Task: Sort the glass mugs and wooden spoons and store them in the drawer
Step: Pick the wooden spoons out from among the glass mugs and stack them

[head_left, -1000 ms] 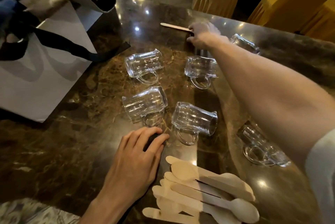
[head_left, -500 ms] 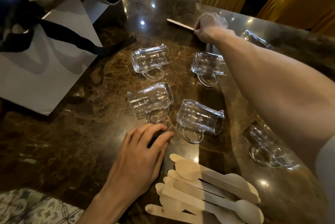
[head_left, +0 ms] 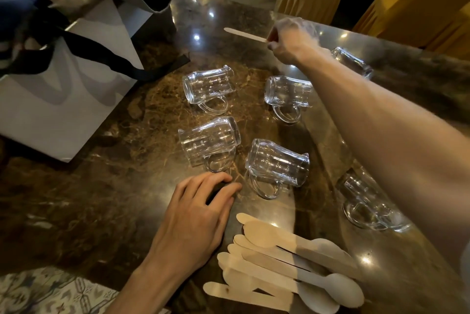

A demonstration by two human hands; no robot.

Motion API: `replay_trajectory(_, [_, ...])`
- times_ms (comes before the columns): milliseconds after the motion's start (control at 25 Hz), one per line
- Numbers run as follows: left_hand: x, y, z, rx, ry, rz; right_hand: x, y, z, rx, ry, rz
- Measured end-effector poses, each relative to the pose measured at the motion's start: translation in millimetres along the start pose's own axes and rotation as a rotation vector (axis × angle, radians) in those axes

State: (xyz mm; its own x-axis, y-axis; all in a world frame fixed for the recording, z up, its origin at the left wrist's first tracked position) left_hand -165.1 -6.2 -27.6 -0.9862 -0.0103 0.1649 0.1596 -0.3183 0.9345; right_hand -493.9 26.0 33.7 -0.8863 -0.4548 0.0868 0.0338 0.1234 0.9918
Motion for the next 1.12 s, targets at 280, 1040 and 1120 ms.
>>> replay_trajectory(280, [-1, 4, -2, -0.047, -0.032, 0.094, -48, 34, -27, 0.060, 0.136, 0.088])
replay_trajectory(1040, [-3, 14, -5, -0.104, 0.021, 0.148, -258, 84, -38, 0.123, 0.163, 0.154])
replay_trajectory(1120, [-3, 15, -5, -0.103, 0.020, 0.147, -277, 85, -36, 0.124, 0.140, 0.172])
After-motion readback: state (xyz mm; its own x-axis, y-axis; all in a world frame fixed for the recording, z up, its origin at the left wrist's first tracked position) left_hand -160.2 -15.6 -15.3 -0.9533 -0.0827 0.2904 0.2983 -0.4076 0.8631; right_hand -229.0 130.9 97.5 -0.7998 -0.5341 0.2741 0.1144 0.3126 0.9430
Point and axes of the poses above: each hand's wrist, its own x-axis towards the middle knuckle, its own y-axis out of the back of the hand, z = x × y, the point moved 9 cm from there along x, towards the middle knuckle, and after that the axes turned 4 degrees about -x, right-handed, at the moved point
